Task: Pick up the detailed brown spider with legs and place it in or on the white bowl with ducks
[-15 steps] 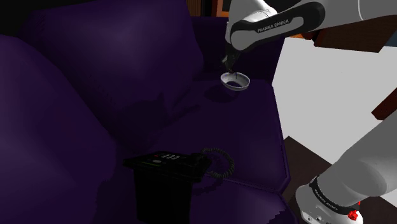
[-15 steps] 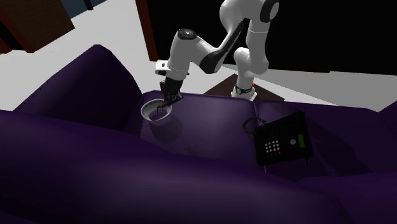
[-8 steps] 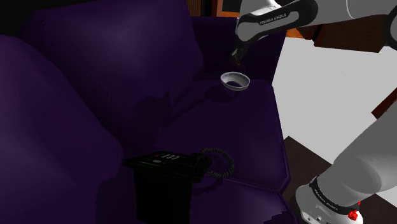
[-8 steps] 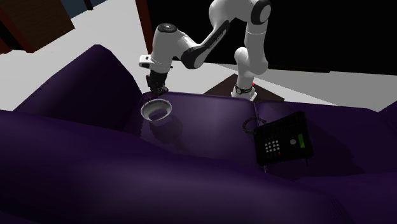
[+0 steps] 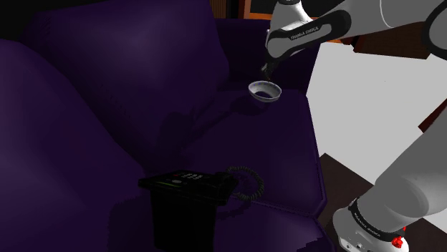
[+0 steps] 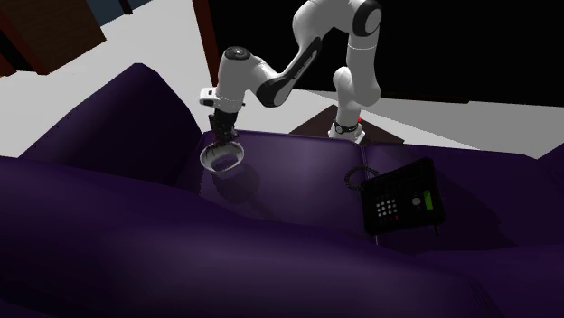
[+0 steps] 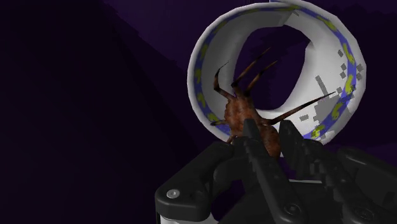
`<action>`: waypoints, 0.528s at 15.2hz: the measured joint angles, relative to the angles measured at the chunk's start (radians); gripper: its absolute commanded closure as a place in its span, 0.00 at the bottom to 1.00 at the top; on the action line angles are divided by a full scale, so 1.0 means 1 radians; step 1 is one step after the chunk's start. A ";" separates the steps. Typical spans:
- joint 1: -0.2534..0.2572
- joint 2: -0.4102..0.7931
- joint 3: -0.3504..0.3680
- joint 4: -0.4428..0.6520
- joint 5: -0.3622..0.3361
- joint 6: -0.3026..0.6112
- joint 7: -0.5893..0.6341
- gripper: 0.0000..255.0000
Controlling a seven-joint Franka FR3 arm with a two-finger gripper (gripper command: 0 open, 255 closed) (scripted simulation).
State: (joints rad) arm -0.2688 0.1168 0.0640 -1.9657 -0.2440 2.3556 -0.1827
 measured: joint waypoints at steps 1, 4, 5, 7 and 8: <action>0.000 0.005 -0.001 -0.010 -0.003 0.015 0.004 1.00; 0.000 0.023 -0.003 -0.025 -0.013 0.046 0.015 1.00; 0.000 0.029 -0.003 -0.030 -0.016 0.057 0.019 1.00; 0.000 0.040 -0.006 -0.052 -0.025 0.090 0.028 1.00; 0.000 0.044 -0.006 -0.052 -0.027 0.094 0.030 1.00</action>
State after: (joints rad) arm -0.2685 0.1612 0.0578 -2.0181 -0.2713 2.4501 -0.1522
